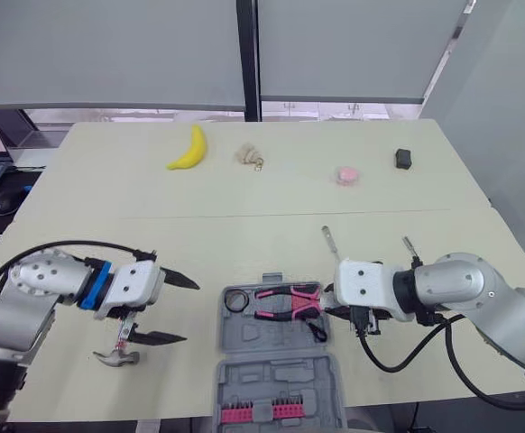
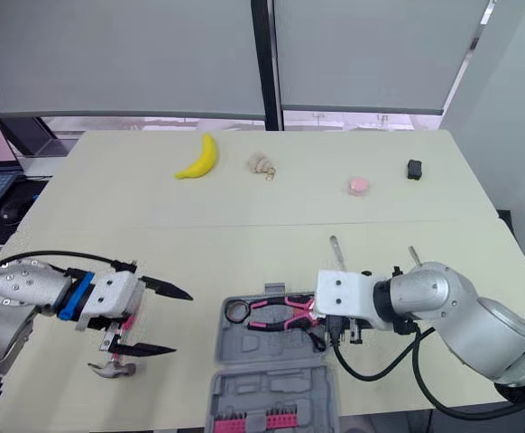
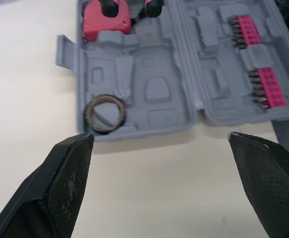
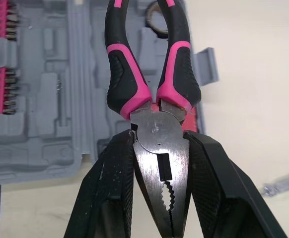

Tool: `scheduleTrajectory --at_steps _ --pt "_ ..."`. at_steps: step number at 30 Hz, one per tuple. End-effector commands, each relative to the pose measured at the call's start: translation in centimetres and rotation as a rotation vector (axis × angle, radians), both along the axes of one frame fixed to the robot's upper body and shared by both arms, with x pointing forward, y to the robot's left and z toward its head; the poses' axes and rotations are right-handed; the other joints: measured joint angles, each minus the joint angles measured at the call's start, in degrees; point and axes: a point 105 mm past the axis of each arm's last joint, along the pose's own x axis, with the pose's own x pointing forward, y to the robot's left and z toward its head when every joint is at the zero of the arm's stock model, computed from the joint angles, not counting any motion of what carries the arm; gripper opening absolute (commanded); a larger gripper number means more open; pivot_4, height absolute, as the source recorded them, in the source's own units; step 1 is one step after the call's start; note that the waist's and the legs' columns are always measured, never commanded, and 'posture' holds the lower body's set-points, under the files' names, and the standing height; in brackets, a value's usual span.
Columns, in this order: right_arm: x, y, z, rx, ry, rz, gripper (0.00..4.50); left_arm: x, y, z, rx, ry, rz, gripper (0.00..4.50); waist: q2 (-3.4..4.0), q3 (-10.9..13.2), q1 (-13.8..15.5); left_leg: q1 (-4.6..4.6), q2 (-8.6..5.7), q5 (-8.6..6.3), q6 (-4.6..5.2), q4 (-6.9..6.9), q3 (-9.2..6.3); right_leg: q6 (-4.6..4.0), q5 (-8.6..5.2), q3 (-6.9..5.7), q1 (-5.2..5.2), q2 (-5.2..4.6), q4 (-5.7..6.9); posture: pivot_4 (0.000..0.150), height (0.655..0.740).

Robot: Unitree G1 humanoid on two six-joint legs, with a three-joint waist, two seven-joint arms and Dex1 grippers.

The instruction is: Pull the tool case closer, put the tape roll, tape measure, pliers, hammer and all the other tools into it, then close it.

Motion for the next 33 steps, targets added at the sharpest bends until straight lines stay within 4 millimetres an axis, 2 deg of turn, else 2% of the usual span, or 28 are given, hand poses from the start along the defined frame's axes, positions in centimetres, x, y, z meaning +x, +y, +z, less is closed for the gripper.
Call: scheduleTrajectory --at_steps 1,7,16,23,33 --pt "0.1 1.4 -0.1 -0.007 -0.044 0.052 1.29 -1.0 0.1 0.7 -0.012 -0.052 -0.043 4.50 0.01 0.00 -0.08 0.01 0.01 0.00 0.00 0.01 0.00 0.00 0.00 0.03 0.00 -0.03 0.00 0.150 0.7274" --pt "0.4 3.3 -2.1 -0.037 -0.012 0.080 1.29 -2.0 0.6 -0.1 0.011 -0.052 -0.053 4.50 0.00 0.00 -0.13 0.04 0.03 0.00 0.00 0.03 0.04 -0.01 -0.01 0.01 -0.01 -0.01 0.04 0.150 0.7274" --pt "1.7 5.2 -4.3 -0.044 0.038 0.056 1.29 -2.1 -0.2 -0.1 0.007 -0.065 -0.056 4.50 0.01 0.00 -0.11 0.00 0.00 0.00 0.00 0.00 0.05 -0.06 -0.02 -0.02 -0.03 0.05 0.05 0.150 0.7274" --pt "1.9 6.2 -5.8 -0.033 0.078 0.036 1.29 -2.1 -0.7 -0.2 -0.005 -0.072 -0.059 4.50 0.01 0.00 -0.13 0.00 0.01 0.00 0.00 0.00 0.03 -0.06 -0.02 -0.04 -0.03 0.12 0.07 0.150 0.7274" --pt "1.8 6.7 -6.7 -0.035 0.101 0.036 1.29 -1.7 -1.1 -0.1 -0.016 -0.079 -0.054 4.50 0.01 0.00 -0.13 0.01 0.02 0.00 0.00 0.00 0.01 -0.07 -0.02 -0.06 -0.03 0.15 0.08 0.150 0.7274"
